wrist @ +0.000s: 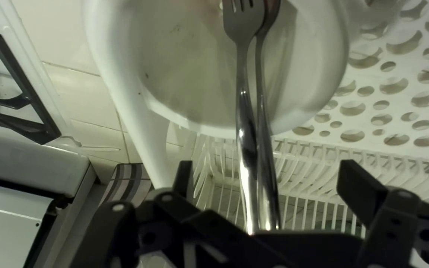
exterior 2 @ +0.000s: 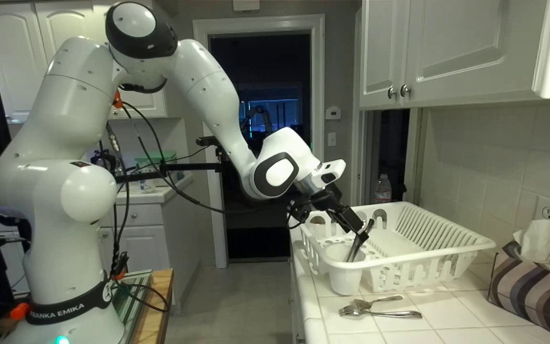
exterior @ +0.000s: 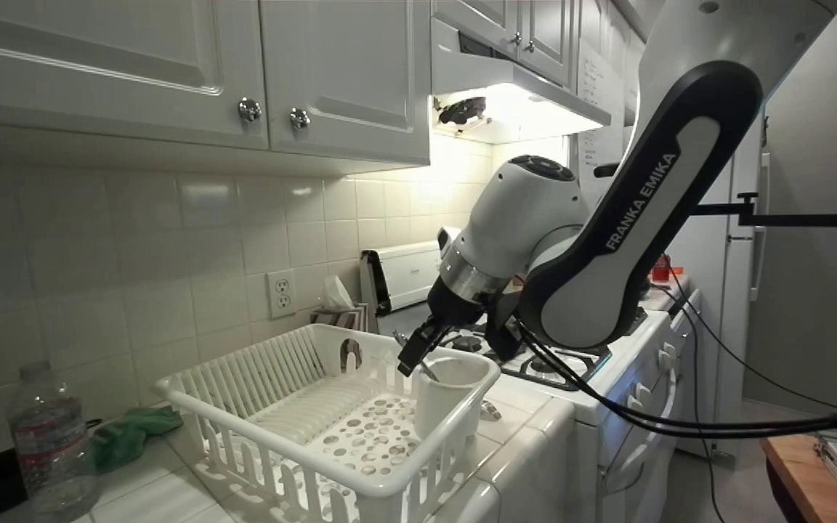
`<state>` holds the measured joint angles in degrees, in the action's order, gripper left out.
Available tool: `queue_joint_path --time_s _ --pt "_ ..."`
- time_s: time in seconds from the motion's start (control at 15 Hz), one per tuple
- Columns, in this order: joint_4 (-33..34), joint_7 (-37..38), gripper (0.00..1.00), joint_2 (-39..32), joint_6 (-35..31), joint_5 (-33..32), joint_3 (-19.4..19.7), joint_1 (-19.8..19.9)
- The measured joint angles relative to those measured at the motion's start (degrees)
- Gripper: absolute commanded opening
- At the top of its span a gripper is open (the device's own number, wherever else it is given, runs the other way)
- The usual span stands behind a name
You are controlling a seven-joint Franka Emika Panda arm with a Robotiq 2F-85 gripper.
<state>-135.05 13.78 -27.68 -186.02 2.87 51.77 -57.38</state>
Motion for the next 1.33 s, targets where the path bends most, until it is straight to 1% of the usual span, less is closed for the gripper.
queue_joint_path --time_s 0.07,0.13,0.2,0.27,0.4,0.53,0.6,0.67,0.73,1.33 --pt "0.00 -0.04 0.66 -0.13 -0.56 -0.03 -0.62 0.51" --pt "0.01 -0.09 0.73 -0.31 -1.06 -0.06 -1.32 1.12" --pt "0.03 -0.16 0.84 -0.52 -1.51 -0.14 -2.04 1.82" --pt "0.07 -0.26 0.92 -0.74 -2.07 -0.17 -2.83 2.63" --pt "0.28 -0.35 1.00 -1.19 -3.16 -0.27 -4.29 4.33" --pt "0.44 -0.39 1.00 -1.62 -4.26 -0.33 -5.48 5.85" --pt "0.48 -0.40 0.75 -1.81 -4.87 -0.35 -6.02 6.54" --pt "0.54 -0.43 0.75 -1.97 -5.34 -0.37 -6.50 7.16" --pt "0.62 -0.43 0.73 -2.11 -5.61 -0.37 -6.93 7.68" --pt "1.45 -0.44 0.08 -2.48 -5.75 -0.37 -7.65 8.79"
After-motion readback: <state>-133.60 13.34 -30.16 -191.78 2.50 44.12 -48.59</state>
